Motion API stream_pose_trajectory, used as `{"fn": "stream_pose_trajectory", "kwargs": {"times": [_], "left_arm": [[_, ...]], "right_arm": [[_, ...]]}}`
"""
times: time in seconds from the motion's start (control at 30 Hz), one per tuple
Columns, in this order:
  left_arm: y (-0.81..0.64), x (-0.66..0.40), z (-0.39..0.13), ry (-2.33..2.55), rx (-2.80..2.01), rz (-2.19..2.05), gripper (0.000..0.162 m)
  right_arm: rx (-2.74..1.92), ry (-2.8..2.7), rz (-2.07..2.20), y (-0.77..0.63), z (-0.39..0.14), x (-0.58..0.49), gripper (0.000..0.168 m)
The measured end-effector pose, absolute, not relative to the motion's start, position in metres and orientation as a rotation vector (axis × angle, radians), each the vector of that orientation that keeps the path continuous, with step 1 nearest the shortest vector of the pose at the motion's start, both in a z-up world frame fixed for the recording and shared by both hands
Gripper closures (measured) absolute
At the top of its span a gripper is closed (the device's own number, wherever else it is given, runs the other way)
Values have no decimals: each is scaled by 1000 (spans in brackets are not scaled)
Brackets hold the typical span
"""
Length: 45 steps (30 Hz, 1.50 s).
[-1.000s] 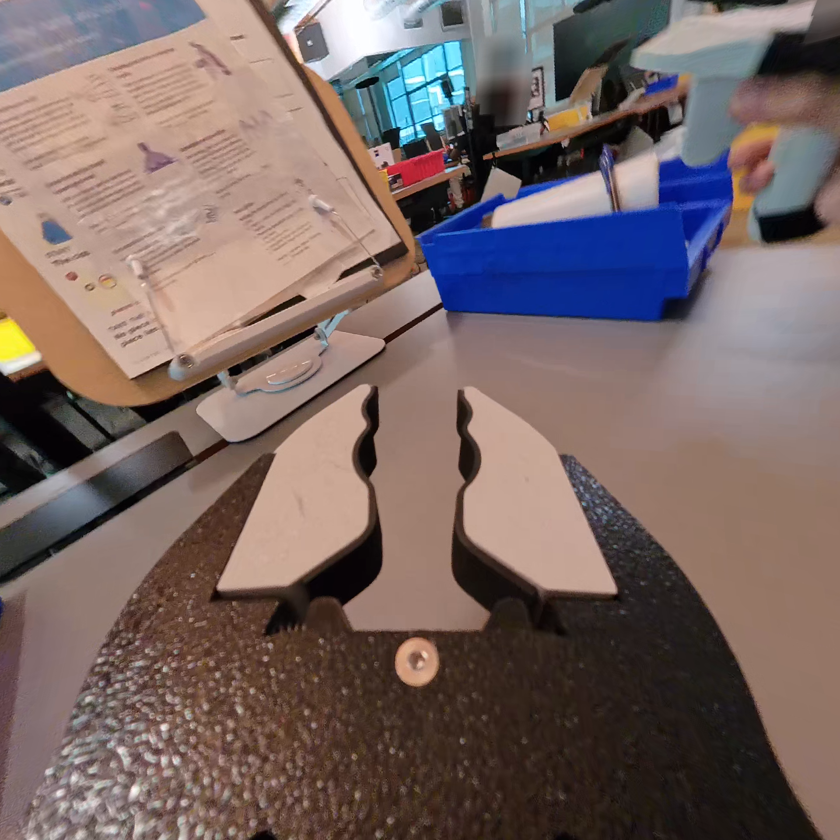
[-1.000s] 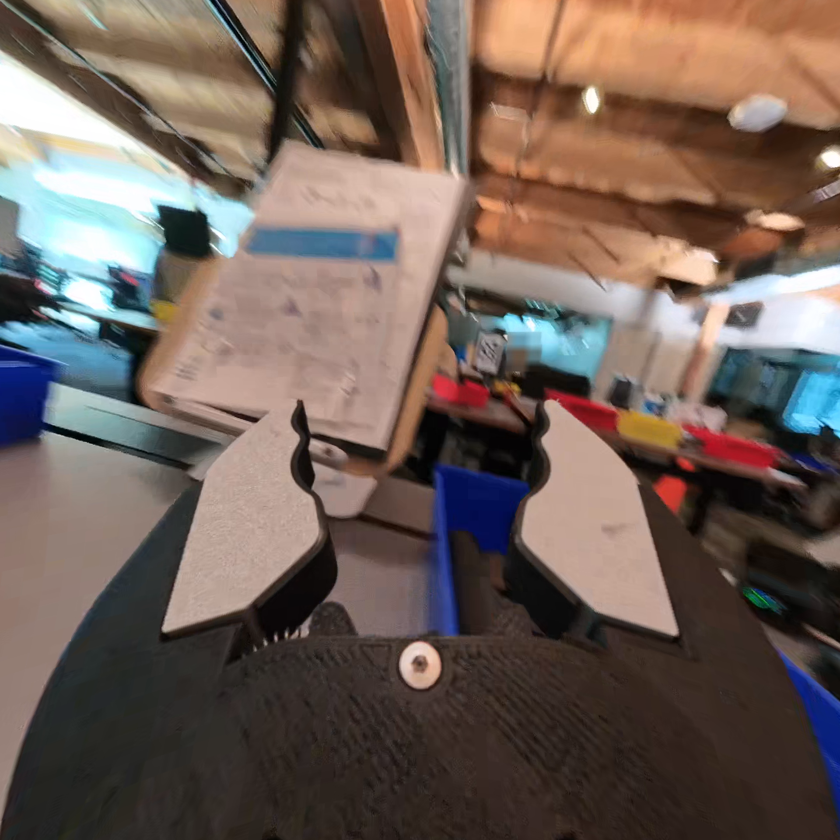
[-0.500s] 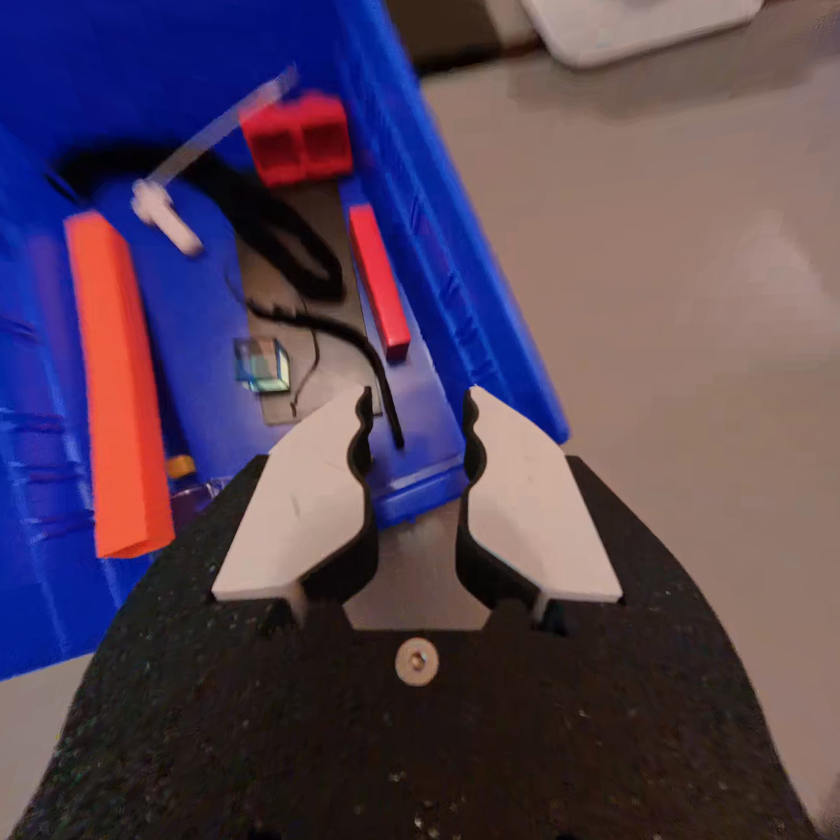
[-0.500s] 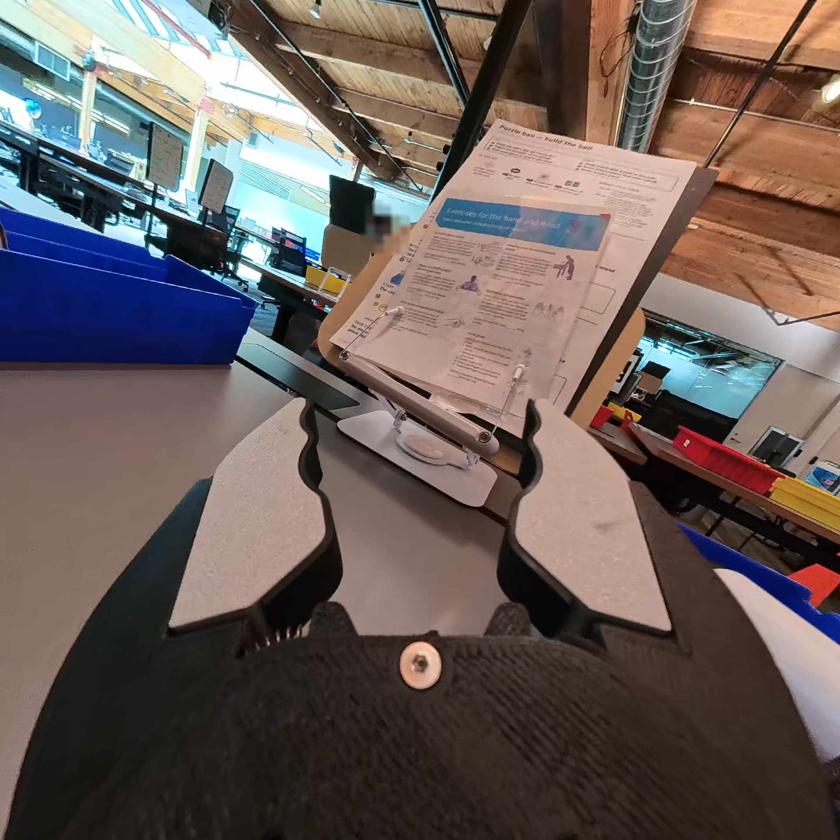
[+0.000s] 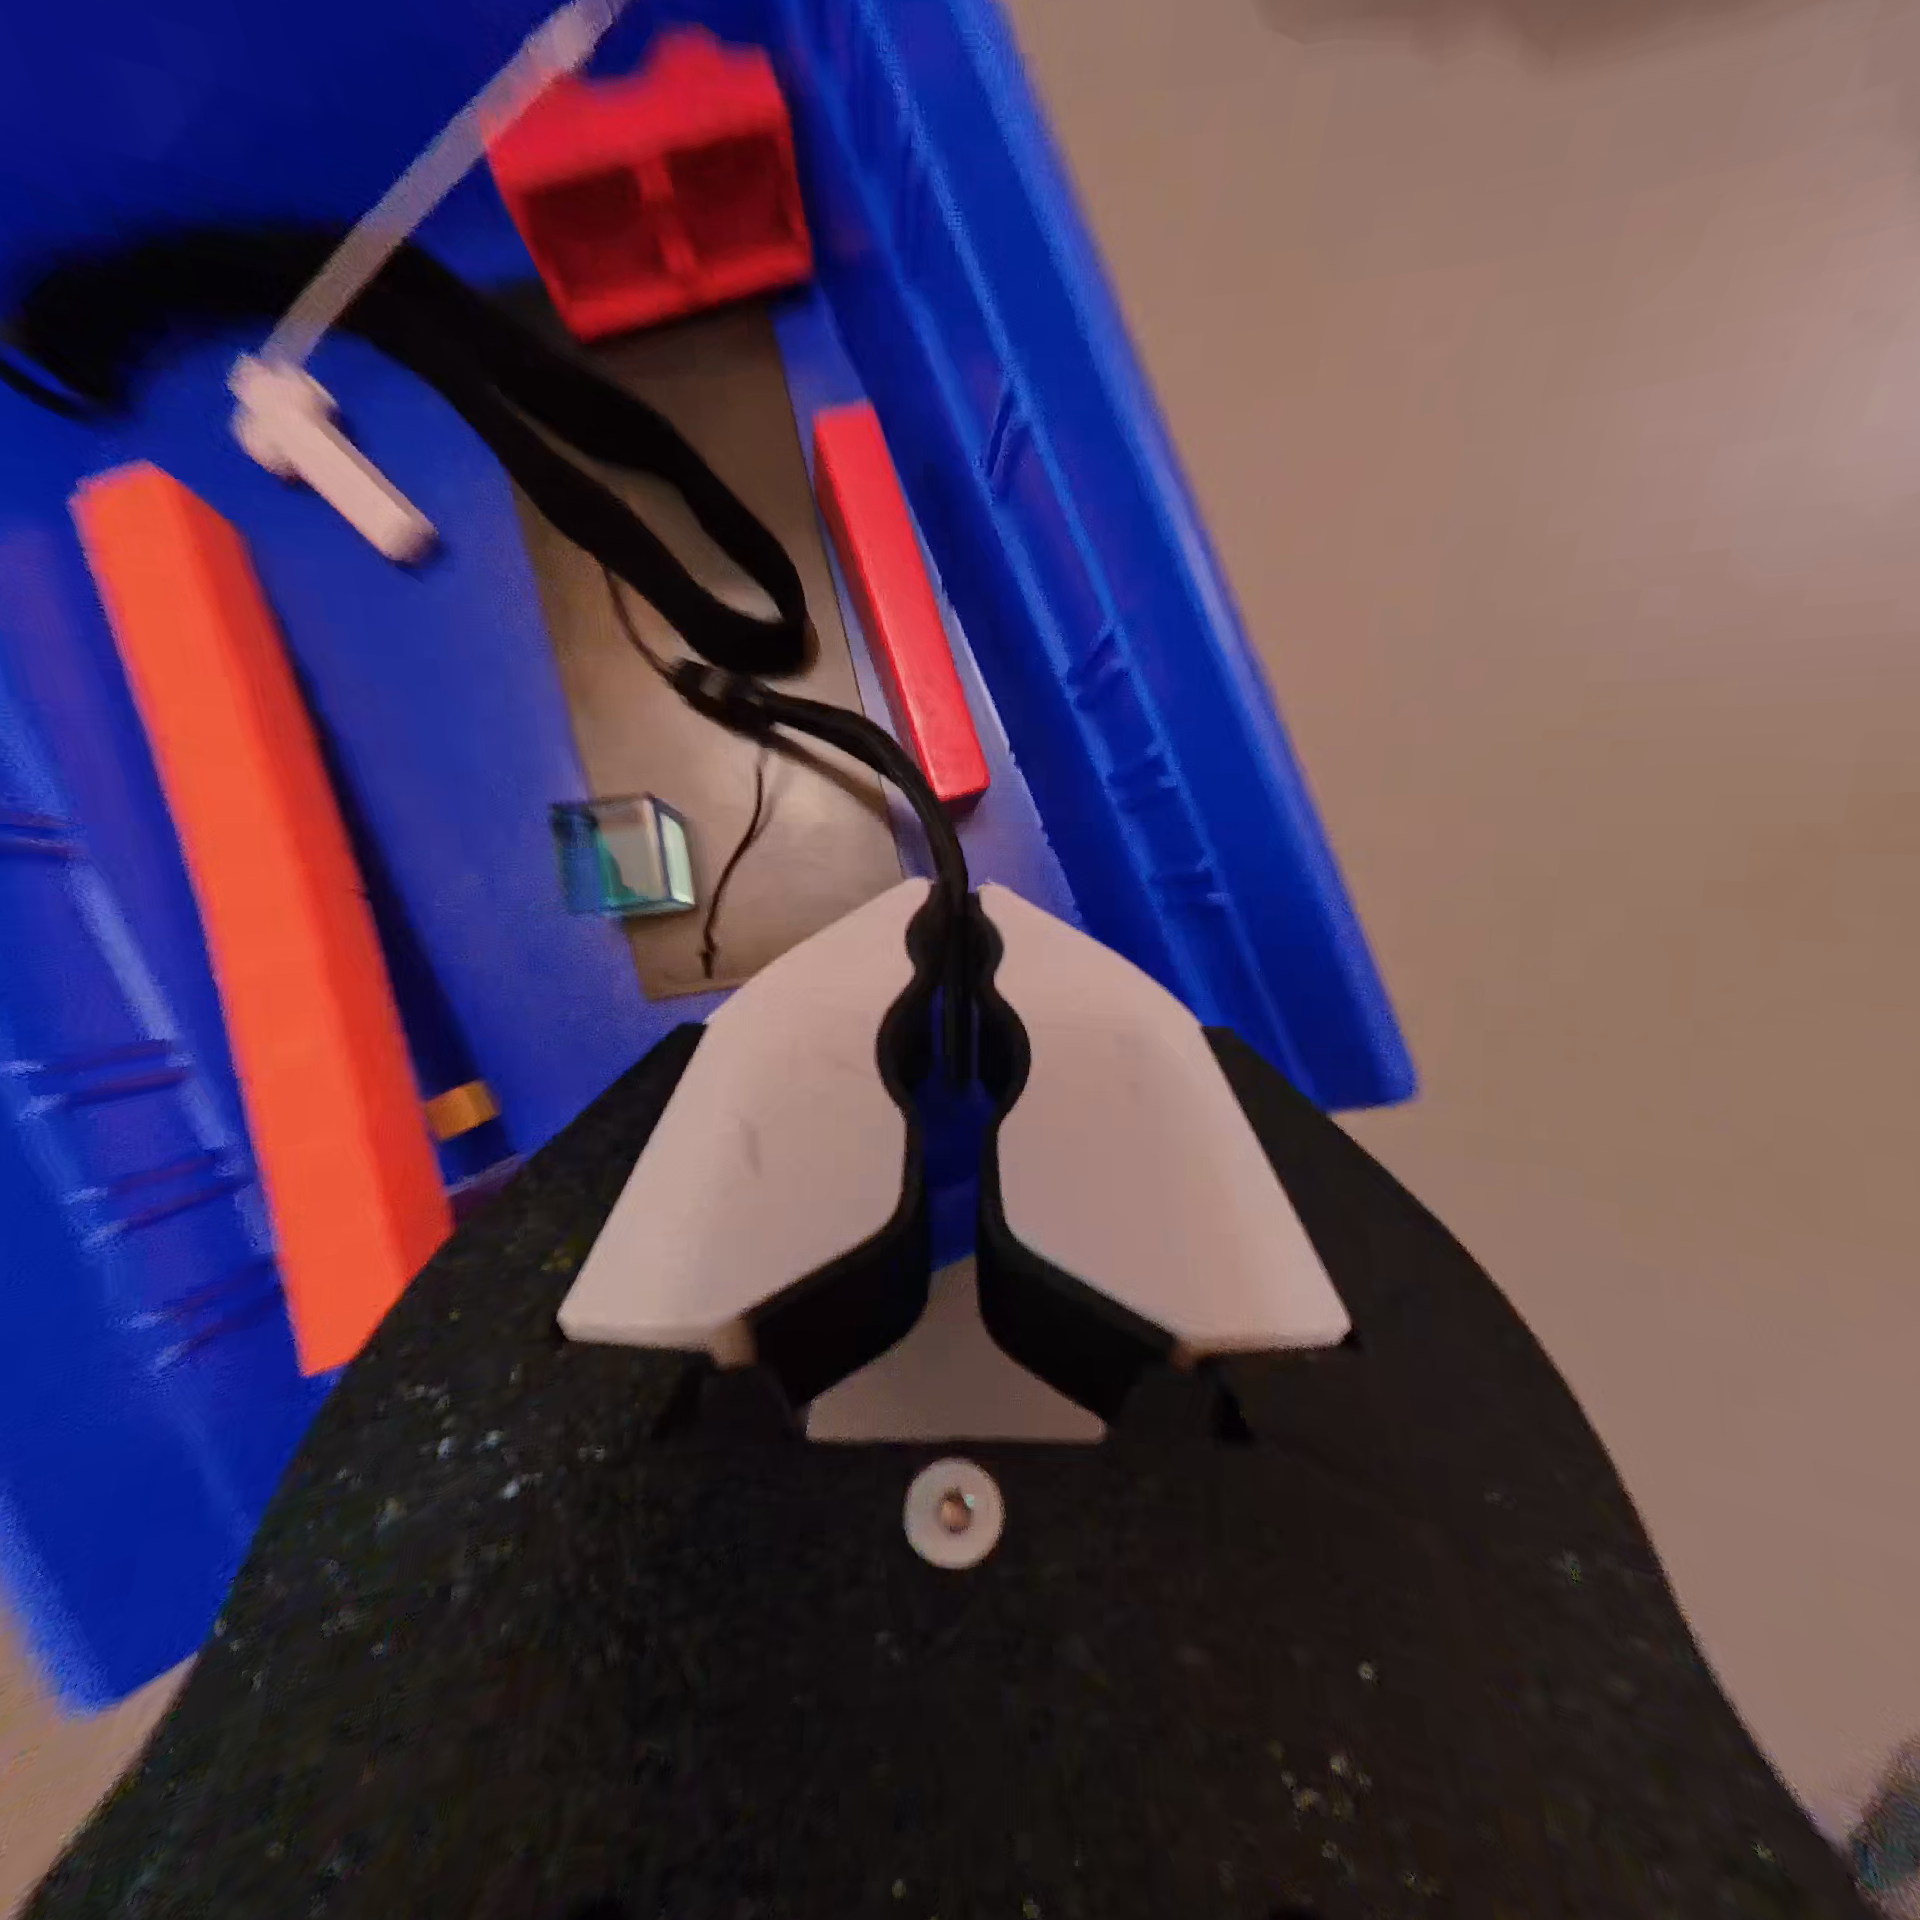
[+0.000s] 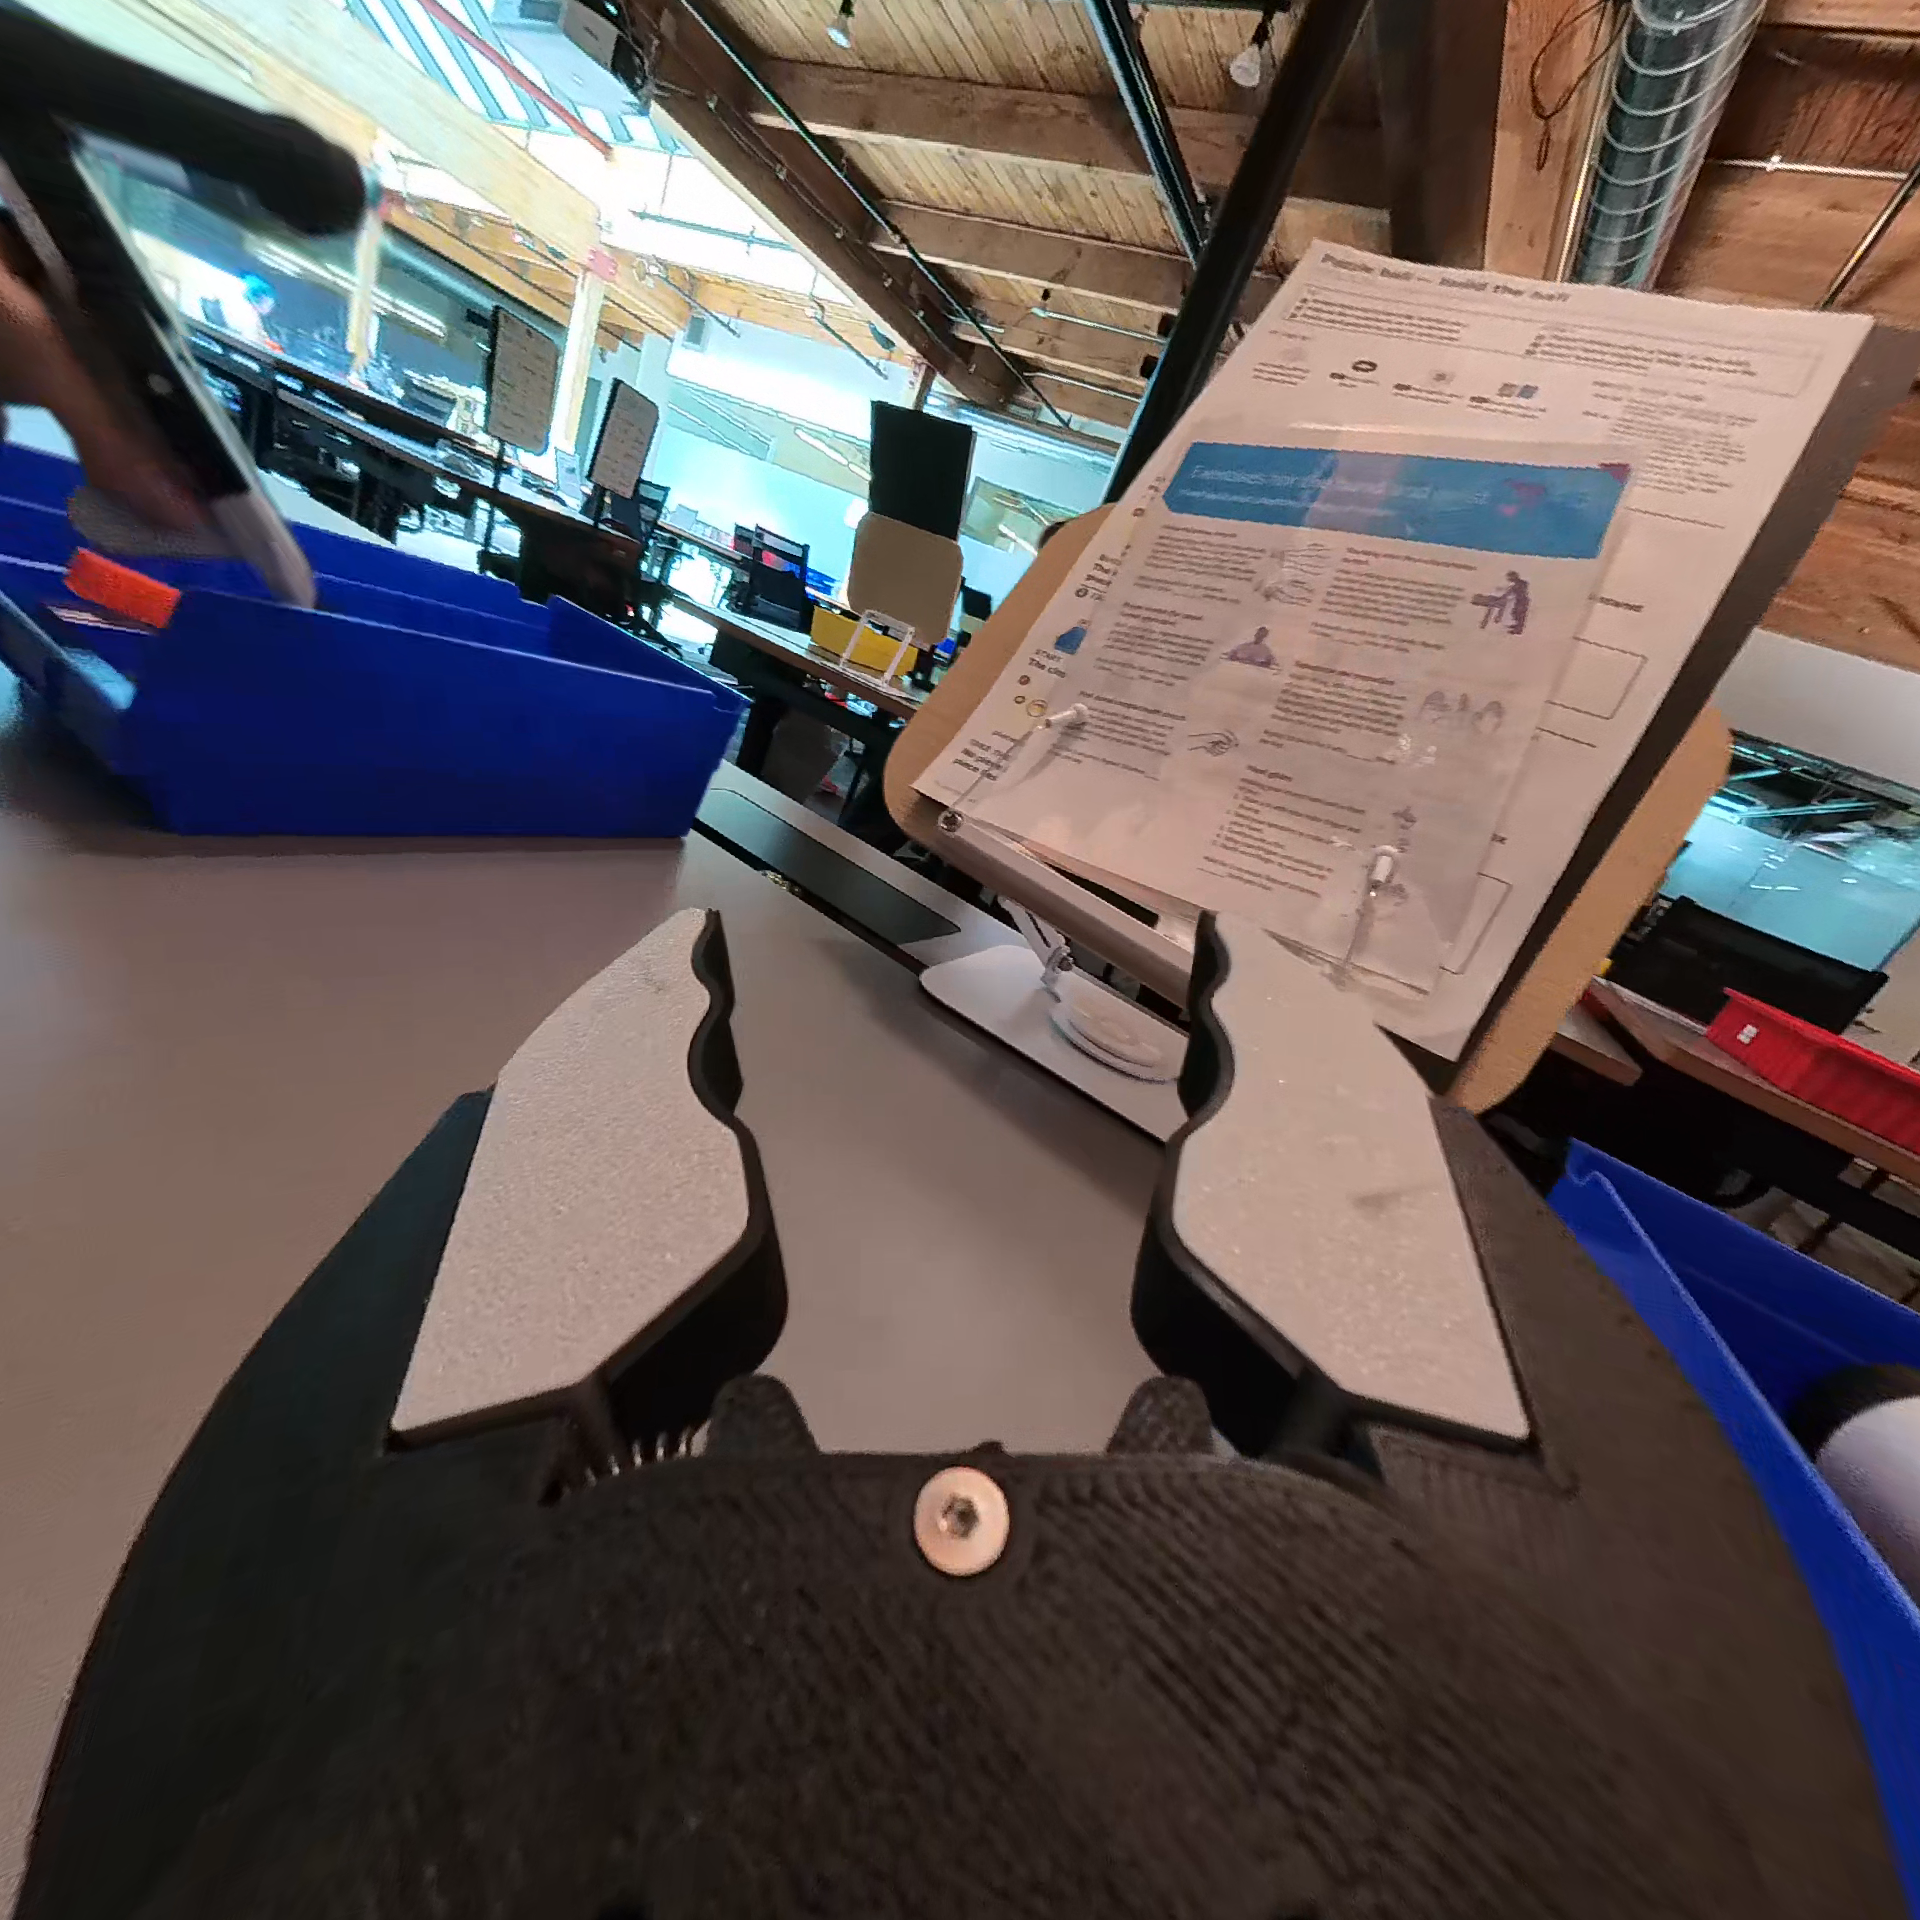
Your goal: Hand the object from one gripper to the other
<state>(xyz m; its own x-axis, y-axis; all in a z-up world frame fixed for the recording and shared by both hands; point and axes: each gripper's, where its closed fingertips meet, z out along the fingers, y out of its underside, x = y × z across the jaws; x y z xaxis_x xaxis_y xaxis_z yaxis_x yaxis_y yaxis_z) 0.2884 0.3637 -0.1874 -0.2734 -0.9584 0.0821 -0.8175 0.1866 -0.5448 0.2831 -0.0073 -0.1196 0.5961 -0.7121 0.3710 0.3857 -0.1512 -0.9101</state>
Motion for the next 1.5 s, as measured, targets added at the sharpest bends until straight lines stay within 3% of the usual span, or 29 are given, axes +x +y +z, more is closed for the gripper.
{"fn": "stream_pose_trajectory", "kwargs": {"times": [0.27,0.43,0.57,0.67,0.87,0.9,1.03,1.1,1.3,1.5], "left_arm": [[332,272,-36,1861,-1219,-1446,160],[247,230,10,1817,-775,-2052,160],[172,207,-7,1808,-482,-2371,160],[126,203,-36,1827,-365,-2548,160],[87,198,-73,1876,-212,-2687,160],[85,195,-76,1900,-192,-2696,160],[80,189,-88,1967,-134,-2638,160],[81,189,-88,1944,-133,-2632,160],[93,193,-87,1904,-146,-2567,160],[86,173,-89,1948,13,-2628,160]], "right_arm": [[-1351,292,-824,26,-110,268,88],[-1196,230,-274,70,-92,228,98],[-1082,261,204,92,-88,207,98],[-902,323,452,85,-79,208,107],[-622,591,612,39,-92,263,136],[-612,626,633,37,-97,269,132],[-709,676,777,53,-111,265,143],[-832,681,823,68,-120,254,125],[-896,811,794,67,-140,264,122],[-850,821,1068,79,-147,248,123]]}}
